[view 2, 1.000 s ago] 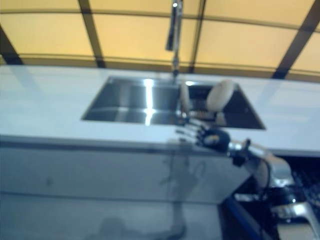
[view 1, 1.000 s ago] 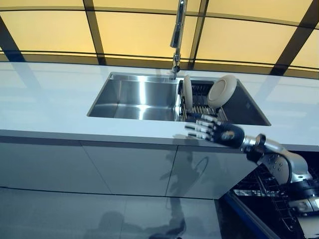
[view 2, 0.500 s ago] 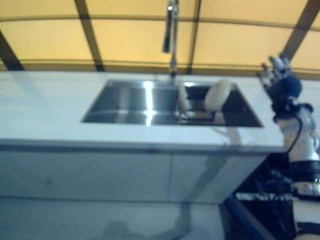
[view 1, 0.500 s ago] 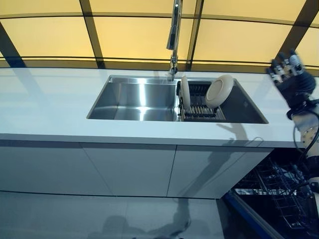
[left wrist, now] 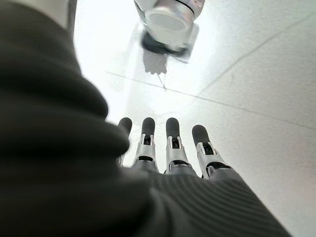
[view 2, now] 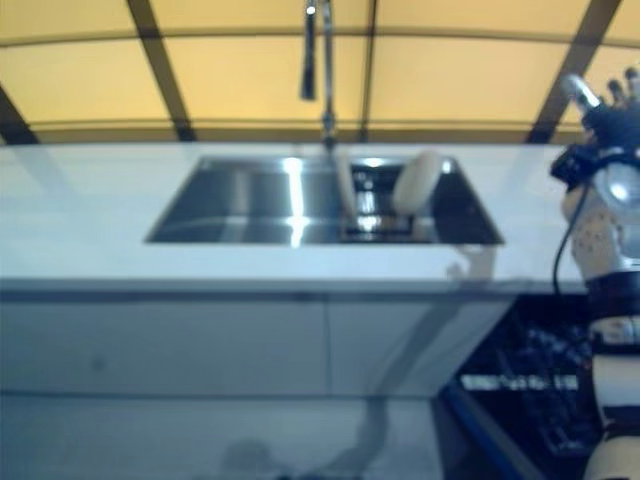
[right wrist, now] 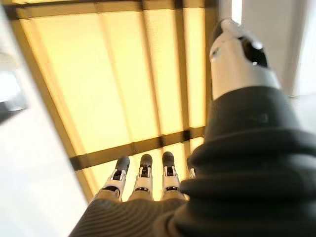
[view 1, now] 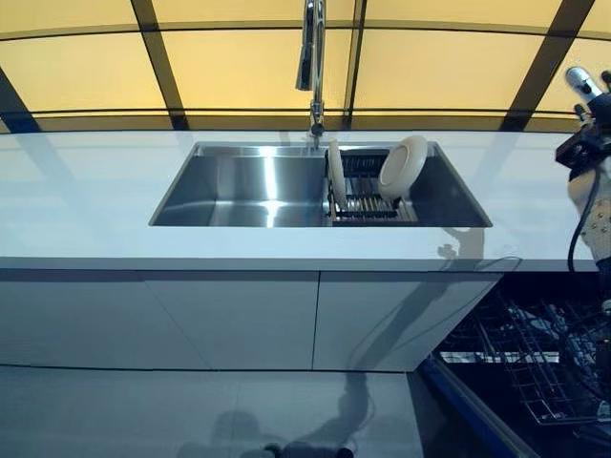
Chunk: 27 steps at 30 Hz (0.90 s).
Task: Take plates into dishwasher
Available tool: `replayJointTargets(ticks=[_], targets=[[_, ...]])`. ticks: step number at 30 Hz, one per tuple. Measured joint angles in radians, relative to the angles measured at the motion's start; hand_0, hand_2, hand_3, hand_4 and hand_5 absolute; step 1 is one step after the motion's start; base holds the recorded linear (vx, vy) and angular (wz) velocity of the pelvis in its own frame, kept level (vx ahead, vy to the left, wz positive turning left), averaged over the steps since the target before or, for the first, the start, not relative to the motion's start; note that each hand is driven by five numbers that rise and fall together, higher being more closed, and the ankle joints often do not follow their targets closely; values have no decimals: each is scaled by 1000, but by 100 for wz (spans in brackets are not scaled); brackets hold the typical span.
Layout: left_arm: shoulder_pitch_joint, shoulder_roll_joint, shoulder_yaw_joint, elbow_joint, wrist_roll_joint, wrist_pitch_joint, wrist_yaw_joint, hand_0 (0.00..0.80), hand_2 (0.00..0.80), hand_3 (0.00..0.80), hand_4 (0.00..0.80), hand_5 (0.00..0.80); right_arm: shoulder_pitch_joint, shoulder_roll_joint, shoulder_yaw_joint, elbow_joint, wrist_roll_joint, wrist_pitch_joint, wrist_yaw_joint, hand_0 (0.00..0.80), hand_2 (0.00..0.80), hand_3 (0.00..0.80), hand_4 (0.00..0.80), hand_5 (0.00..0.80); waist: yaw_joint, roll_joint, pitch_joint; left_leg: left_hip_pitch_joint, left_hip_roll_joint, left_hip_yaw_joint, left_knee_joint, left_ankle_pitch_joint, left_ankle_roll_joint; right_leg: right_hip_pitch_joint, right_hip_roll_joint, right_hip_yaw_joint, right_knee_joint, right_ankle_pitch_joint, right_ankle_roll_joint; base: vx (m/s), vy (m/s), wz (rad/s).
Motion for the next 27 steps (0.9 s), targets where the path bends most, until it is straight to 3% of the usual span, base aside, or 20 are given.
replayJointTargets(ticks=[3, 5, 6, 7, 9, 12, 18, 21, 23, 24, 27], targets=[[-2, 5, 0, 0, 0, -4, 5, 0, 0, 0, 0, 0, 27, 2, 6, 7, -4, 40, 66, 0, 0, 0, 0, 0, 0, 16, -13, 40, 3, 8, 12, -1, 2, 11, 0, -11, 14, -1, 24, 195, 117, -14], [2, 11, 0, -9, 0, -7, 12, 0, 0, 0, 0, 0, 41, 0, 6, 11, -4, 83, 128, 0, 0, 0, 0, 0, 5, 22, -24, 48, 11, 35, -37, 38, -1, -3, -7, -15, 70, -33, 29, 113, 51, -19], [5, 20, 1, -16, 1, -9, 14, 0, 0, 0, 0, 0, 45, 0, 5, 11, -3, 103, 150, 0, 0, 0, 0, 0, -2, 17, -33, 49, 10, 43, -49, 70, 8, -4, -18, -15, 106, -61, 34, 103, 32, -20], [7, 31, 0, -16, 6, -9, 14, 0, 0, 0, 0, 0, 51, 0, 5, 11, -2, 122, 171, 0, 0, 0, 0, 0, 2, 12, -45, 54, 11, 59, -62, 99, 16, -6, -24, -15, 106, -77, 69, 102, 26, -17], [13, 47, 0, -12, 10, -9, 14, 0, 0, 0, 0, 0, 60, 0, 5, 13, -1, 151, 196, 0, 0, 0, 0, 0, 6, 0, -66, 62, 9, 59, -77, 126, 35, 4, -23, -16, 91, -84, 80, 87, 15, -12], [21, 55, -1, -3, 18, -12, 10, 0, 0, 0, 0, 0, 59, -3, 6, 33, 2, 160, 208, 0, 0, 0, 0, 0, 18, -30, -91, 83, -4, 55, -109, 139, 36, 36, -22, -16, 32, -77, 95, 97, 38, 6], [1, 47, -4, -5, 22, -32, -10, 0, 0, 0, 0, 0, 37, -5, 34, 52, 0, 172, 205, 0, 0, 0, 0, 0, 53, -38, -95, 107, -22, 52, -112, 117, 33, 79, -22, -16, -15, -75, 100, 107, 111, 1], [8, 49, -43, -6, 58, -33, -18, 0, 0, 0, 0, 0, 38, -1, 62, 54, -2, 169, 181, 0, 0, 0, 0, 0, 47, 11, -75, 128, 35, 53, -121, 113, 29, -46, -16, -13, 263, -116, 111, 10, 42, -10], [15, 66, -50, -16, 56, -32, -16, 0, 0, 0, 0, 0, 38, 22, 61, 54, -27, 168, 162, 0, 0, 0, 0, 0, 54, 6, -52, 164, 42, 82, -133, 109, 32, -108, -59, -13, 382, -149, 101, -64, -133, -29], [22, 76, -48, -23, 50, -31, -14, 0, 0, 0, 0, 0, 32, 40, 61, 49, -43, 167, 151, 0, 0, 0, 0, 0, 59, 3, -47, 169, 43, 122, -136, 108, 33, -114, -81, -16, 342, -150, 98, -23, -252, -39], [14, 115, -22, -57, 7, -19, 3, 0, 0, 0, 0, 0, 25, 67, 53, 26, -79, 173, 113, 0, 0, 0, 0, 0, 57, -23, -19, 147, 59, 135, -124, 93, 21, -136, -101, 5, 247, -144, 103, 95, -239, -19]])
